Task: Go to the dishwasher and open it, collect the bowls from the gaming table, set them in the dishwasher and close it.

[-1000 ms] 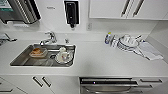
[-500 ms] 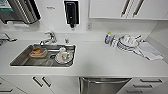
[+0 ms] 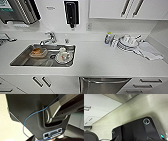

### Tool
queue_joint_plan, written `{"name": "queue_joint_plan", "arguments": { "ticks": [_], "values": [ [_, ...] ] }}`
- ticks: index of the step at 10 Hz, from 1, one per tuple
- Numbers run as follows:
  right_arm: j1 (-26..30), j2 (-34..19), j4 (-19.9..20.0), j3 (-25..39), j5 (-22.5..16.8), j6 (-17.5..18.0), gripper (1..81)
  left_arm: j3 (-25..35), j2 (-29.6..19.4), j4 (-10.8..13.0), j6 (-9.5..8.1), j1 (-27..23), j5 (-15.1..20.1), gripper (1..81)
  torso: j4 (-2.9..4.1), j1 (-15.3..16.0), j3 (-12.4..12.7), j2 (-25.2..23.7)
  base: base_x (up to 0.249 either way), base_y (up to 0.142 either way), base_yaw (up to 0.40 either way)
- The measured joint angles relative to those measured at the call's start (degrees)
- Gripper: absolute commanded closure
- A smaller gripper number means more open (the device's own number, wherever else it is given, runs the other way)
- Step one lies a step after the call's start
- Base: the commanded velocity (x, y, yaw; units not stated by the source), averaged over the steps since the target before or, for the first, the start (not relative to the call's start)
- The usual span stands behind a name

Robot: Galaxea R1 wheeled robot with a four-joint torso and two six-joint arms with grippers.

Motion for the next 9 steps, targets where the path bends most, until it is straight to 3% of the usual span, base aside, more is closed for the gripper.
{"name": "queue_joint_plan", "arguments": {
  "ticks": [2,6,9],
  "values": [
    [-2.29,2.29,-2.62,-3.34,-0.61,0.0,1.0,-0.06,-1.08,-0.02,0.0,-0.41,0.22,1.0,0.0,0.0,0.0,-0.02,0.0,0.0,0.0],
    [-3.3,7.06,-5.03,-8.19,-6.17,0.0,1.0,-0.04,-0.67,0.0,0.0,-0.45,0.26,1.0,0.0,0.0,0.02,-0.02,0.0,0.0,0.0],
    [-3.78,9.81,-7.27,-11.41,-6.95,-0.24,1.0,-0.04,-0.87,0.0,0.0,-0.45,0.37,1.0,0.0,0.0,0.02,-0.04,0.0,0.0,0.0]
  ]
}}
